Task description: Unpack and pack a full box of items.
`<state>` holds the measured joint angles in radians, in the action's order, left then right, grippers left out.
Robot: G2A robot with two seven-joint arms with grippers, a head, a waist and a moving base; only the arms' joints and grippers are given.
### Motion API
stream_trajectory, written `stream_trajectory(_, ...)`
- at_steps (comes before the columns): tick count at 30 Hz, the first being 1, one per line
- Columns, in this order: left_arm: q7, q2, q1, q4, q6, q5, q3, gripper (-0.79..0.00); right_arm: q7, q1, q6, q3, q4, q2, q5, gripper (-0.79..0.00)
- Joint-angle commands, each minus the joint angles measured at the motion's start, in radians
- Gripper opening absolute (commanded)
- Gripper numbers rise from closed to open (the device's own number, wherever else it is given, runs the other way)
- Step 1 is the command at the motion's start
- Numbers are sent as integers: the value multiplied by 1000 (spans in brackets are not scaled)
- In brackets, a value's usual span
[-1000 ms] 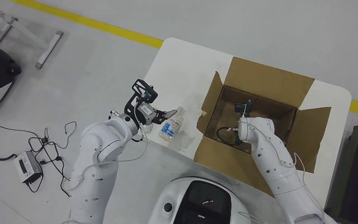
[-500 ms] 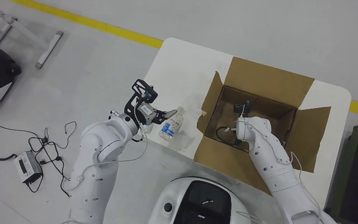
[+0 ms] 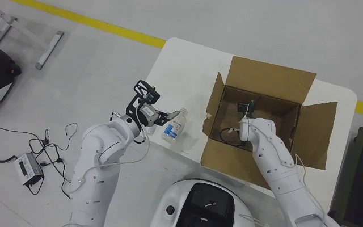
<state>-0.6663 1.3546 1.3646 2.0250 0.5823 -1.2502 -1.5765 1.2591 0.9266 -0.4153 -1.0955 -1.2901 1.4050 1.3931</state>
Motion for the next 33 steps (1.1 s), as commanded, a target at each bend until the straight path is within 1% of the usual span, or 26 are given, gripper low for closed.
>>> stream_trajectory(1, 0, 0, 0, 0, 0, 0, 0, 0, 7, 18, 3, -11, -49, -4, 15, -785)
stream_trajectory(6, 0, 0, 0, 0, 0, 0, 0, 0, 37, 92, 17, -56, -226, -17, 60, -785)
stream_trajectory(11, 0, 0, 0, 0, 0, 0, 0, 0, 48, 184, 40, -117, -453, -30, 94, -785)
stream_trajectory(14, 0, 0, 0, 0, 0, 0, 0, 0, 9, 253, 85, -160, -608, -38, 92, -785)
stream_trajectory(16, 0, 0, 0, 0, 0, 0, 0, 0, -28, 299, 134, -191, -705, -44, 77, -785)
stream_trajectory(20, 0, 0, 0, 0, 0, 0, 0, 0, -94, 397, 203, -259, -854, -55, 79, -785)
stream_trajectory(33, 0, 0, 0, 0, 0, 0, 0, 0, -106, 410, 210, -263, -855, -56, 65, -785)
